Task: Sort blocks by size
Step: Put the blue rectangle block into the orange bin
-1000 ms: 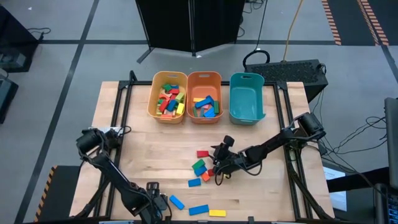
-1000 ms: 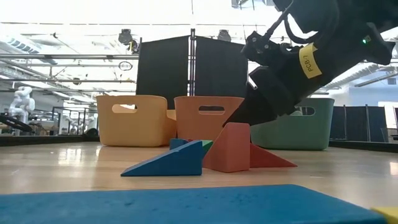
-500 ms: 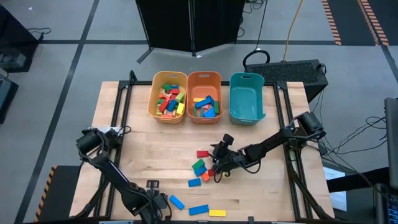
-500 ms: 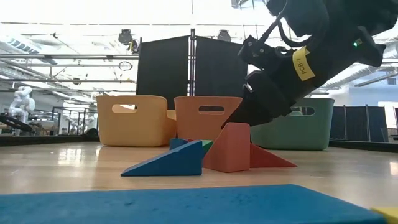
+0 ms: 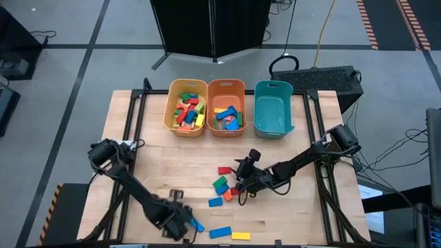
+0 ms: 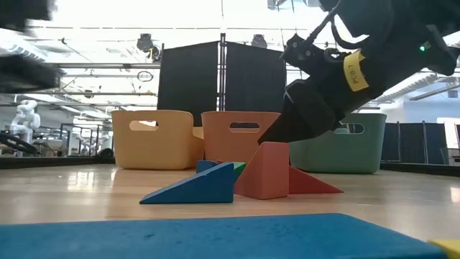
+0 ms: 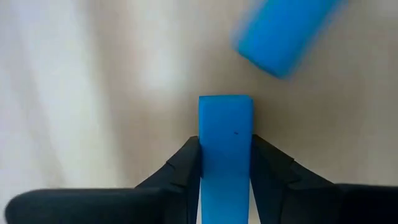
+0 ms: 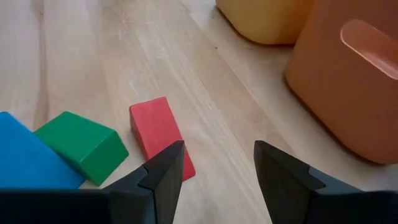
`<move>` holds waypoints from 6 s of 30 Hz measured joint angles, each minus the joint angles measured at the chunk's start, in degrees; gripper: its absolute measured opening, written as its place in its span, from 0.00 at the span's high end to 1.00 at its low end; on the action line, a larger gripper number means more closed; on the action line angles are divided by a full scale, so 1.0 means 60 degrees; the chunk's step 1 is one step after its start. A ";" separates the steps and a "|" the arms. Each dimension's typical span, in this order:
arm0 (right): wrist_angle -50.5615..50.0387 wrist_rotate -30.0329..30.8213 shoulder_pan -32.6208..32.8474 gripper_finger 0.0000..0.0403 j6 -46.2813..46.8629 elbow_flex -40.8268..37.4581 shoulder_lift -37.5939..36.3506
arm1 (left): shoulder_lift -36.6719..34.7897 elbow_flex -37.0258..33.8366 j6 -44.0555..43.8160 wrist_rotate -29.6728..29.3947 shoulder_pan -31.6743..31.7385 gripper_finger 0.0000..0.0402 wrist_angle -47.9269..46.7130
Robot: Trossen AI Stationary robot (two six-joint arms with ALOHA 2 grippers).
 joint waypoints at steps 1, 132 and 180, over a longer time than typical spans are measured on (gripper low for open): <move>0.0000 0.0000 0.0007 0.55 0.0004 0.0000 0.0000 | -0.0062 -0.0005 0.0133 -0.0141 0.0142 0.75 -0.0057; -0.1927 0.0794 0.1180 0.55 0.3301 -0.0001 -0.0004 | -0.2132 -0.0694 0.8240 0.4827 1.0411 0.37 0.3945; -0.1912 0.0776 0.1158 0.55 0.3384 0.0000 -0.0004 | -0.2442 -0.1652 0.8072 0.1421 0.7885 0.37 0.4522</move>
